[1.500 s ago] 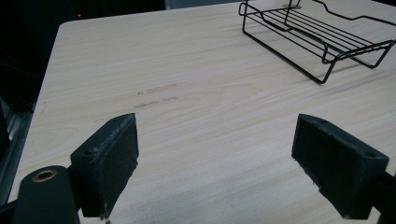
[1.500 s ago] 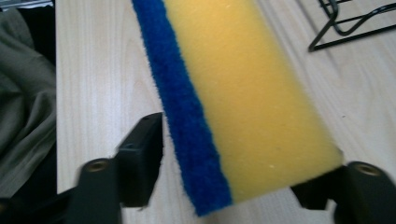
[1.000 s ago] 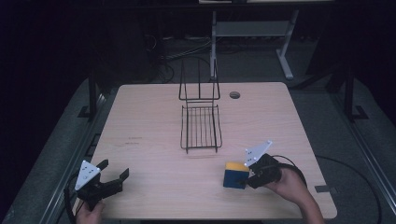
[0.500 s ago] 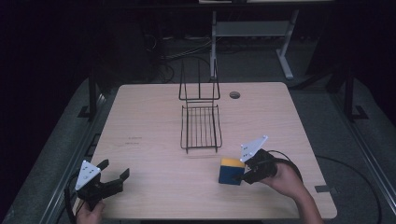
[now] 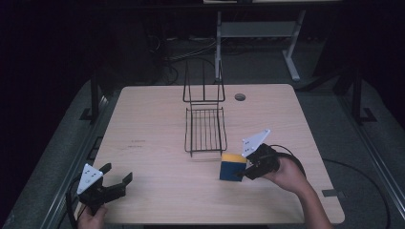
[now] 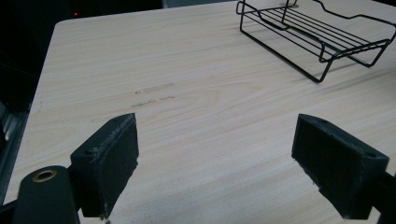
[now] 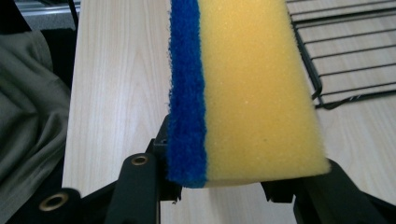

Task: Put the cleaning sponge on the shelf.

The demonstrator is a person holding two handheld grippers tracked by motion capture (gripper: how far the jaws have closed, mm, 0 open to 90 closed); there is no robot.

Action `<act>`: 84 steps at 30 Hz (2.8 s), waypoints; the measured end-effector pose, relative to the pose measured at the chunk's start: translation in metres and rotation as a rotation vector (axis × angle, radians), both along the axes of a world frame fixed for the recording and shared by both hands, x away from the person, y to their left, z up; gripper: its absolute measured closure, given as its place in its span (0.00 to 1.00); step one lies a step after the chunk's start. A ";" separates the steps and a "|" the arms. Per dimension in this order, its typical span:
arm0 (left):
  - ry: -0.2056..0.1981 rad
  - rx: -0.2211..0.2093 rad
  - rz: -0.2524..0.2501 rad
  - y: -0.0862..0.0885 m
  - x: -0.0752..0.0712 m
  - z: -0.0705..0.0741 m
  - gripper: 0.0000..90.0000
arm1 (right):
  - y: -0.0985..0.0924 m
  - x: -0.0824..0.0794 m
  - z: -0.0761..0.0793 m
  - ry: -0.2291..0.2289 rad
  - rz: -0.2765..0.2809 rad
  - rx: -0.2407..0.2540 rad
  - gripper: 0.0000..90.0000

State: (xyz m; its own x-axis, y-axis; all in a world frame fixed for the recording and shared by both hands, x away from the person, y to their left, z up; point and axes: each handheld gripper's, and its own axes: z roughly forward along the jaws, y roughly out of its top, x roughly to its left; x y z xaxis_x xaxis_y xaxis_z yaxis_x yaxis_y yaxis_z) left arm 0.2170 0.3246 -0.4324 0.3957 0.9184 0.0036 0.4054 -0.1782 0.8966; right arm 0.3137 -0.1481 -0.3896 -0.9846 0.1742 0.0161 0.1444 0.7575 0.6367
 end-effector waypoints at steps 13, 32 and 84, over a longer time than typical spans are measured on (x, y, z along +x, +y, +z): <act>0.001 0.004 -0.003 0.000 0.000 0.000 0.16 | 0.005 0.017 0.009 -0.002 0.013 0.020 0.63; -0.001 0.010 -0.009 -0.001 0.000 0.001 0.16 | 0.018 0.034 0.018 0.000 0.030 0.020 0.63; -0.006 0.000 -0.019 -0.003 -0.001 0.001 0.16 | 0.038 0.103 0.042 -0.020 -0.011 0.039 0.63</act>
